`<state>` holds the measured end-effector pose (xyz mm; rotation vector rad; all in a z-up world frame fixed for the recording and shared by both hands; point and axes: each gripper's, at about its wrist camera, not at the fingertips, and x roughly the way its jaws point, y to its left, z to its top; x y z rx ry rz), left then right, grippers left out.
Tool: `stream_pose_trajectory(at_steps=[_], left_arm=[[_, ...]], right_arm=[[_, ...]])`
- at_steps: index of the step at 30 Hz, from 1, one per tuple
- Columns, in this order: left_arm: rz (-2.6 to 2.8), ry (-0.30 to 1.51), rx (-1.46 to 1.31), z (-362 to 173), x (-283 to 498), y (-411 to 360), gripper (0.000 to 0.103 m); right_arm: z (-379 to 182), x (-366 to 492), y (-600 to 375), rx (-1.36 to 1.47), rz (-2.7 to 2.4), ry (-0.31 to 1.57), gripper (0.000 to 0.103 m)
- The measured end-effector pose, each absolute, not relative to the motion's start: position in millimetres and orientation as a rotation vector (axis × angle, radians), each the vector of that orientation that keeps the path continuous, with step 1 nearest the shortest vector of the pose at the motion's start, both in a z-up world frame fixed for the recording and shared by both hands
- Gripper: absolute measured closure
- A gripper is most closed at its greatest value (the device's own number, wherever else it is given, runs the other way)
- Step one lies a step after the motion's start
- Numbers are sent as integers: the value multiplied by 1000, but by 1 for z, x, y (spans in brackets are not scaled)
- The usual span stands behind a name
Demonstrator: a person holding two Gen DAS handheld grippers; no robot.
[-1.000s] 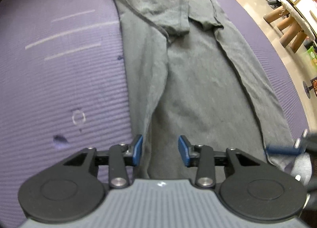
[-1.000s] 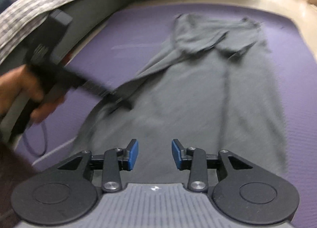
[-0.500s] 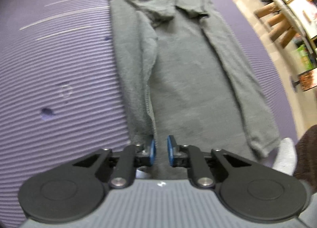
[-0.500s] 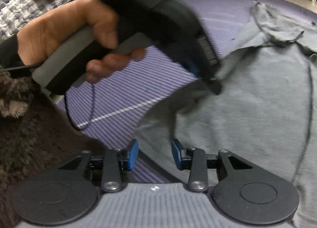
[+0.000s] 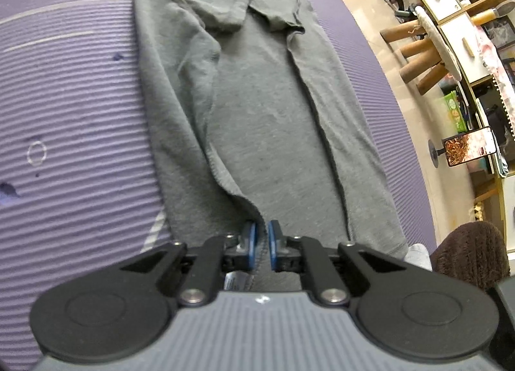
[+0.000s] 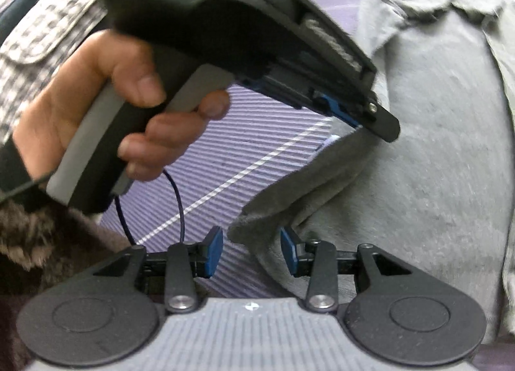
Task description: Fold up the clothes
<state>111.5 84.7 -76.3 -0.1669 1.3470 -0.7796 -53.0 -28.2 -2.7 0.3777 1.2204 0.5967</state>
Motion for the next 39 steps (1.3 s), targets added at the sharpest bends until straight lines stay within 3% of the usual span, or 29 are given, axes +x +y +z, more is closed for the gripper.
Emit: stream_pose_trajectory(at_steps=[12, 17, 19, 32, 36, 38, 39], left_arm=[[-765, 1354, -136, -79, 113, 81, 94], [-772, 1355, -127, -77, 118, 87, 94], [-788, 1350, -129, -76, 120, 90, 100], [-849, 1314, -63, -64, 114, 90, 100], [-782, 1304, -17, -60, 108, 94, 93], [-763, 1300, 20, -54, 101, 100, 83], [-761, 1301, 47, -51, 97, 103, 70]], right_arm=[[3, -37, -31, 539, 450, 1261, 62], [8, -35, -19, 524, 389, 1289, 61], [12, -36, -13, 495, 356, 1292, 61], [48, -44, -6, 426, 215, 1244, 59], [51, -48, -8, 393, 206, 1252, 60], [55, -51, -15, 391, 215, 1263, 59], [57, -51, -23, 396, 214, 1266, 59]])
